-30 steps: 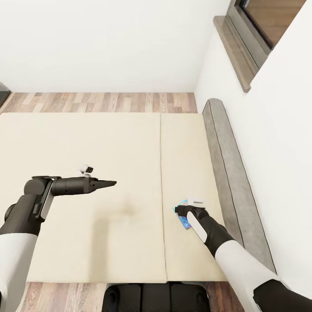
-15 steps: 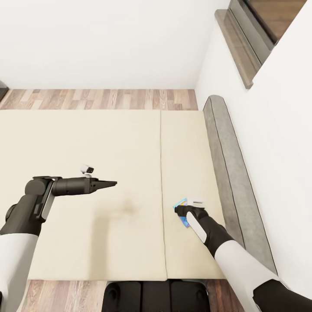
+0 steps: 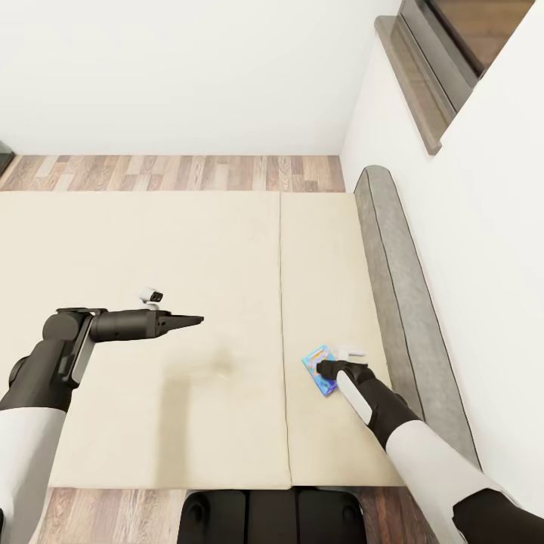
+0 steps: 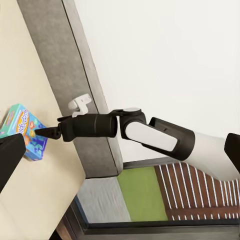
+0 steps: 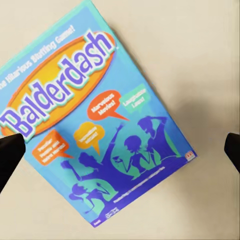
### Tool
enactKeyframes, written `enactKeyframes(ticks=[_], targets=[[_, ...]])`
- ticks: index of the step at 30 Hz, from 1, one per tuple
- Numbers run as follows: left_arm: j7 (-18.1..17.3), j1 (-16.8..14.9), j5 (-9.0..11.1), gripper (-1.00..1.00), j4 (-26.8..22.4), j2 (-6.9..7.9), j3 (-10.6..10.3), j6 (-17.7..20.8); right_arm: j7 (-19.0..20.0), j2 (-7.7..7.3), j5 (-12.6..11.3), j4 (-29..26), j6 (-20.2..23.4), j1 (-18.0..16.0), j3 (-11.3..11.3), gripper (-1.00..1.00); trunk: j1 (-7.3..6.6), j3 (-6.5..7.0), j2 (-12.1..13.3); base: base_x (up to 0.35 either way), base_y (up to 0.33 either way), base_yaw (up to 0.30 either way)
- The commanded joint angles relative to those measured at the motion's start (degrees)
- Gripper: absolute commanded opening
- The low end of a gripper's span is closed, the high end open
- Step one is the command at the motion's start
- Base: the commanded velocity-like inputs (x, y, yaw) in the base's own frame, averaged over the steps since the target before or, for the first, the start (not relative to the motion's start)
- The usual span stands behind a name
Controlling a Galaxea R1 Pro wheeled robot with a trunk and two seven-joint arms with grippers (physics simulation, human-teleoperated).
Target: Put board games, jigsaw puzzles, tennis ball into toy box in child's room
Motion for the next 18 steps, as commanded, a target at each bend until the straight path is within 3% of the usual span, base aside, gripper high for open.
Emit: enactKeyframes(ticks=[1, 18], targets=[[-0.2, 0.0, 0.0, 1.0, 0.0, 0.02, 0.0, 0.6, -0.6, -0.1, -0.6, -0.1, 0.2, -0.1, 0.2, 1.0, 0.03, -0.07, -0.1, 0.0, 0.0, 0.0], [-0.2, 0.0, 0.0, 1.0, 0.1, 0.28, 0.2, 0.6, -0.9, 0.51, -0.5, 0.0, 0.4, -1.2, 0.6, 1.0, 0.03, -0.07, -0.1, 0.0, 0.0, 0.0]])
